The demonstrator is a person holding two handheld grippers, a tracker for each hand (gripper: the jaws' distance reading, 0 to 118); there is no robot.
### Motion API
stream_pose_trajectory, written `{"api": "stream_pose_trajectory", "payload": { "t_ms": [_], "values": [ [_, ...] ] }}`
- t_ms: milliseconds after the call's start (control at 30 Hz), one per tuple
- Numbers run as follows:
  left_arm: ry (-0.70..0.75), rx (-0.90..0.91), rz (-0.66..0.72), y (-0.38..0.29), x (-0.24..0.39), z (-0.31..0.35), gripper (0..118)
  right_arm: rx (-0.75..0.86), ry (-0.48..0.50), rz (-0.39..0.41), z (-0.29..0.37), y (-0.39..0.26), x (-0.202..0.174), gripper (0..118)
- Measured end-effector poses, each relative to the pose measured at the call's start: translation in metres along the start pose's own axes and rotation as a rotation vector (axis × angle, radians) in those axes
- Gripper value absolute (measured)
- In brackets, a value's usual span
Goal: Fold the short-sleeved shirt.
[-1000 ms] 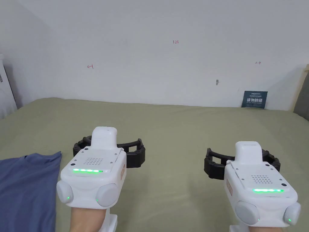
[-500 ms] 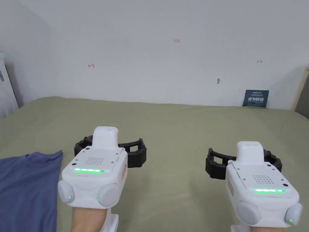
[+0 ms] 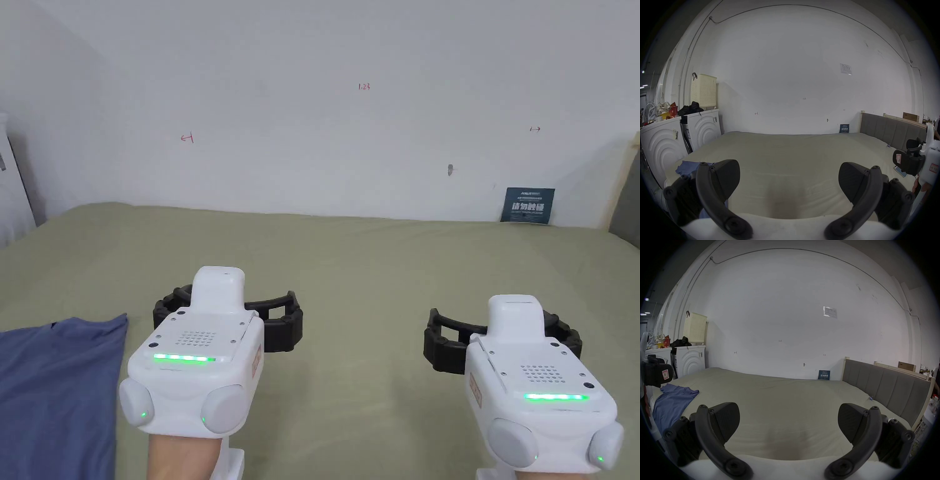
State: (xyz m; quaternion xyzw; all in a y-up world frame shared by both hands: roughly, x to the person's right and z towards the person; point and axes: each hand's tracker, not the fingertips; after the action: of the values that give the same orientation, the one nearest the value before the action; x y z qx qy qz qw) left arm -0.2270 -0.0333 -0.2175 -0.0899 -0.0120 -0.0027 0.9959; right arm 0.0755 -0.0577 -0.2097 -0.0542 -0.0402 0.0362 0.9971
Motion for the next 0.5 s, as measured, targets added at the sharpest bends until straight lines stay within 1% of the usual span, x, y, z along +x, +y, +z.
{"api": "stream_pose_trajectory", "payload": {
  "t_ms": [500],
  "values": [
    [0.0, 0.005, 0.006, 0.0051, 0.0042, 0.0089, 118, 0.005, -0.003, 0.008, 0.0005, 0.0006, -0.0009, 118]
  ]
}}
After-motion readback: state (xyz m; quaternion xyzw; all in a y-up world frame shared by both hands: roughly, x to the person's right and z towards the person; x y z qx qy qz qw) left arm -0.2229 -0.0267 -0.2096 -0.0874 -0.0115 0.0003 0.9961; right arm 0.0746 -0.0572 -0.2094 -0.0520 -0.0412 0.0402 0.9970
